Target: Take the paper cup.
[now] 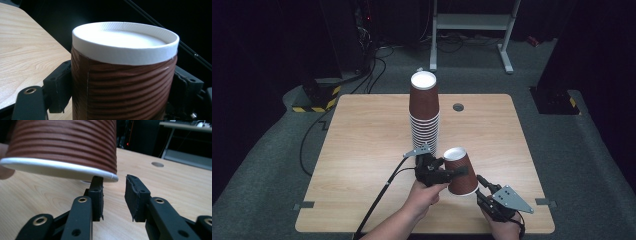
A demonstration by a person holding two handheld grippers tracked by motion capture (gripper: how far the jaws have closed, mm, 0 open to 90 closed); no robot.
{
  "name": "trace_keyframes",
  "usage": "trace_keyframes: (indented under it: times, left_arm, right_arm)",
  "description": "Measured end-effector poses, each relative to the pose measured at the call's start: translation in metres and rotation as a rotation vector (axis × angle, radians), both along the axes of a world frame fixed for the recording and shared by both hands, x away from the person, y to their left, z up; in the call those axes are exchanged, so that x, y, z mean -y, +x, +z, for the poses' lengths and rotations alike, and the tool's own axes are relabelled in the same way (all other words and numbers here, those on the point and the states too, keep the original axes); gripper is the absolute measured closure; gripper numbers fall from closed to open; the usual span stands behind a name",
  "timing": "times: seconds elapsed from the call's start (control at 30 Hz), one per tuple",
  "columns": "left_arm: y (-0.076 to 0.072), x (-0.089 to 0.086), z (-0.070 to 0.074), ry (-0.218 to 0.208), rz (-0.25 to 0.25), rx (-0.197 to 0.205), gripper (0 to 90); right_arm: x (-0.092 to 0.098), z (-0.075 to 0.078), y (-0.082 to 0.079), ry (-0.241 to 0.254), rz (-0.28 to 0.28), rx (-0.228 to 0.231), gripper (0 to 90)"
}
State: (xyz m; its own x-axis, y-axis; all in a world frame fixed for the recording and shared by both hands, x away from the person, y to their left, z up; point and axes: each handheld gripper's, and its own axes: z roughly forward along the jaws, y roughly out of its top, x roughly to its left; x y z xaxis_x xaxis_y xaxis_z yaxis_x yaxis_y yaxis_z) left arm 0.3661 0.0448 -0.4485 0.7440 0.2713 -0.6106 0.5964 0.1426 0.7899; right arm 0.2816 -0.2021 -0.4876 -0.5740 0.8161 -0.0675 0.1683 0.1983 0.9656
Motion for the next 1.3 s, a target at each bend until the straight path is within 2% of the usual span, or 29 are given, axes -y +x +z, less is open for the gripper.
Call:
trace_keyframes:
  times: [0.17,0.3,0.4,0.8,1.07,1.27,1.3]
  left_arm:
    - [-0.001,0.001,-0.001,-0.013,-0.012,-0.014,19.3]
    - [-0.001,0.002,-0.002,-0.016,-0.018,-0.018,19.3]
    - [-0.001,0.002,-0.002,-0.005,-0.015,-0.016,19.3]
    - [0.000,0.002,-0.003,-0.017,-0.026,-0.024,19.3]
    - [0.001,-0.001,-0.002,-0.002,-0.013,-0.024,18.4]
    - [0.000,-0.002,0.000,0.010,-0.002,-0.011,16.6]
    - [0.000,-0.003,0.001,0.029,0.013,0.006,15.9]
  right_arm:
    - [0.000,0.003,-0.003,0.001,-0.001,0.047,70.7]
    - [-0.001,0.003,-0.004,0.002,-0.001,0.066,72.6]
    - [-0.001,0.003,-0.004,0.003,0.000,0.069,75.9]
    - [0.001,0.005,-0.007,0.000,-0.021,0.099,79.5]
    - [0.002,0.005,-0.009,-0.002,-0.036,0.114,82.4]
    - [0.000,0.005,-0.010,-0.012,-0.038,0.123,83.8]
    - [0.000,0.005,-0.011,-0.013,-0.038,0.125,84.0]
